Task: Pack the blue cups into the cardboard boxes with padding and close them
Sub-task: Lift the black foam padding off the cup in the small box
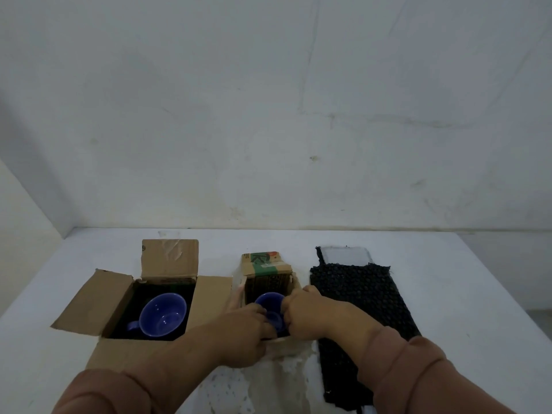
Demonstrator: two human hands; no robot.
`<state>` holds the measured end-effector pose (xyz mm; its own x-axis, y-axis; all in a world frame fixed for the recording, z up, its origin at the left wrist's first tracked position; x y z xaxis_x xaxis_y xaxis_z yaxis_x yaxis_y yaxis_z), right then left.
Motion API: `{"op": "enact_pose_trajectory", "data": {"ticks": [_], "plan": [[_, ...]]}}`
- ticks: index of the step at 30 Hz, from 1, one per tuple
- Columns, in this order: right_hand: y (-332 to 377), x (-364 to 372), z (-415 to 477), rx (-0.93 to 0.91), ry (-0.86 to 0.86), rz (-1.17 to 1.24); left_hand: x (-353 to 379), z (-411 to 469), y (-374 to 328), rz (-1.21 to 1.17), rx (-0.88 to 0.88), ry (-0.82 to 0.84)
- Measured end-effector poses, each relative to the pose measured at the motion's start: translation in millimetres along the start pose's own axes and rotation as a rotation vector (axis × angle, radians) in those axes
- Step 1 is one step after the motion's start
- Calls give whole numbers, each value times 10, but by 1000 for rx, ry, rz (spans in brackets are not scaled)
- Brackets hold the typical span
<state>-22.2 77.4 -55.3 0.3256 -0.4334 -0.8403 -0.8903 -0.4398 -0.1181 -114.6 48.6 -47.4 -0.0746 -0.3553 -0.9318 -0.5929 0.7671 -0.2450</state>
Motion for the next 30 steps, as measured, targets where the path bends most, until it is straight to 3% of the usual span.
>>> {"op": "enact_pose_trajectory", "data": {"ticks": [4, 7, 9, 11, 14, 17, 20, 23, 27, 30], "plan": [[-10, 21, -32, 1, -68, 34, -9, 12, -3, 2, -20, -10], [-200, -60, -189, 25, -231, 564, -80, 45, -27, -47, -76, -45], [-576, -2, -356, 186, -426, 942, -179, 128, -101, -78, -79, -150], [-964, 261, -518, 416, -500, 1126, -268, 255, -221, -137, -46, -335], [-1268, 726, -651, 610, -338, 1034, -301, 475, -468, -386, -2, -559], [-1383, 1045, -741, 639, -245, 907, -76, 812, -711, -677, -97, -521], [-1357, 1245, -778, 632, -179, 829, 323, 1063, -810, -1153, -420, -392], [-1285, 1319, -774, 613, -152, 784, 627, 1147, -724, -1479, -756, -459], [-1256, 1364, -752, 608, -145, 755, 760, 1266, -608, -1547, -873, -520], [-1264, 1393, -749, 598, -157, 762, 723, 1290, -527, -1440, -888, -610]]}}
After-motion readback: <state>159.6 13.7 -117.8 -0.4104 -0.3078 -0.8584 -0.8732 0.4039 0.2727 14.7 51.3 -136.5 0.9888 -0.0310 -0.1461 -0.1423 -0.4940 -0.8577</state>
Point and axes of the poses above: each hand's wrist, its own z-axis towards the middle knuckle, its own x-axis out of the palm, y = z × x, the point moved 7 cm from there along z, towards the middle knuckle, and after that the axes turned 12 degrees about x, right-handed, at the moved point
